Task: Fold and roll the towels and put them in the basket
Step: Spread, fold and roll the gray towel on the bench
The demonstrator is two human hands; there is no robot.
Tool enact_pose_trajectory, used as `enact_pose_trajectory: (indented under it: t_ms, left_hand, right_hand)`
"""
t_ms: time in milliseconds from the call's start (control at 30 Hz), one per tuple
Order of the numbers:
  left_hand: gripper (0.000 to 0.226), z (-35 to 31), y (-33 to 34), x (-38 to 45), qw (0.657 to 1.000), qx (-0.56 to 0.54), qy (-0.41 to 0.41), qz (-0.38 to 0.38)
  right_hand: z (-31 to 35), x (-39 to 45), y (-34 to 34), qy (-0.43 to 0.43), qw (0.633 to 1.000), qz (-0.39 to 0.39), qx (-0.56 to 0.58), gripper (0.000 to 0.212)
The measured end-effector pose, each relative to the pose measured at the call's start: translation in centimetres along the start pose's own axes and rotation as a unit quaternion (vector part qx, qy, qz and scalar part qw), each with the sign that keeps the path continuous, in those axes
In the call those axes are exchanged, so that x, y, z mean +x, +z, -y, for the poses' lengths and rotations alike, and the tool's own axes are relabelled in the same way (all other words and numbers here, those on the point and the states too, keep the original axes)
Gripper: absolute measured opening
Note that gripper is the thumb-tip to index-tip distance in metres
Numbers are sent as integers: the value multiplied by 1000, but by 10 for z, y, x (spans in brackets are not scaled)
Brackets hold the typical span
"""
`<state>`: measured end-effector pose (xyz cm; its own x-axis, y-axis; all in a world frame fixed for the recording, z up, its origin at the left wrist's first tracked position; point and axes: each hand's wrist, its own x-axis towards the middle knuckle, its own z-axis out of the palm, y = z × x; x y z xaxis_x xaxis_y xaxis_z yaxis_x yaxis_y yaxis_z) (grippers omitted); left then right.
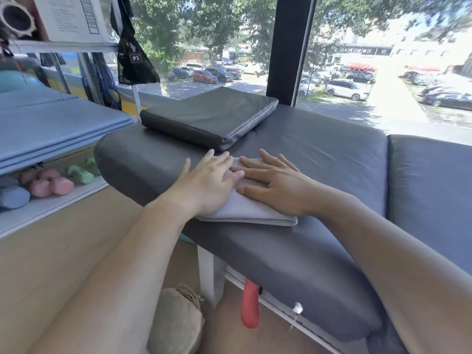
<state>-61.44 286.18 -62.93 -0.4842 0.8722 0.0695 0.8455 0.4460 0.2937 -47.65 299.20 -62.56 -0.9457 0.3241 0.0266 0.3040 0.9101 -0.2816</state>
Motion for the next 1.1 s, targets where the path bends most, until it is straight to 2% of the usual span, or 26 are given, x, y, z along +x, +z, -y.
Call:
enact_pose_trajectory:
  t_ms: [67,267,433,600,733,867,933,1000,1067,1100]
  left_hand:
    - [71,4,1,0,998,18,-32,42]
    - [84,2,7,-5,995,38,-92,28]
    - [78,1,9,-10,995,23,-98,3]
    - [67,7,7,-7,995,5,-97,-4]
    - [63,12,9,-1,996,-4,-95,-2]
    - [62,12,8,-2,995,-19,-93,-8]
    - [59,7,4,-6,996,2,-65,-58]
    - [54,-3,-1,-12,986,21,-6,-167]
    - [48,-18,-6,-18,966,-22,51,-253]
    - [45,-25,-5,-19,961,-40,69,-263]
  right_hand:
    - [0,0,-1,3,999,-5,39,54]
    - [-6,-2,-4,72,996,3,60,79]
    - [-2,-10,-5,97,993,-4,67,87]
    - [9,-19,-6,114,984,-88,102,88]
    - [14,-19,14,91,996,-9,-5,84]
    - [12,-18,12,97,995,-4,-16,85]
    - [11,-18,12,97,995,-10,-11,86]
    - [10,-18,13,97,995,-13,-2,87]
    - [10,-18,12,99,995,-20,9,86]
    - [11,-18,12,100,995,-24,15,86]
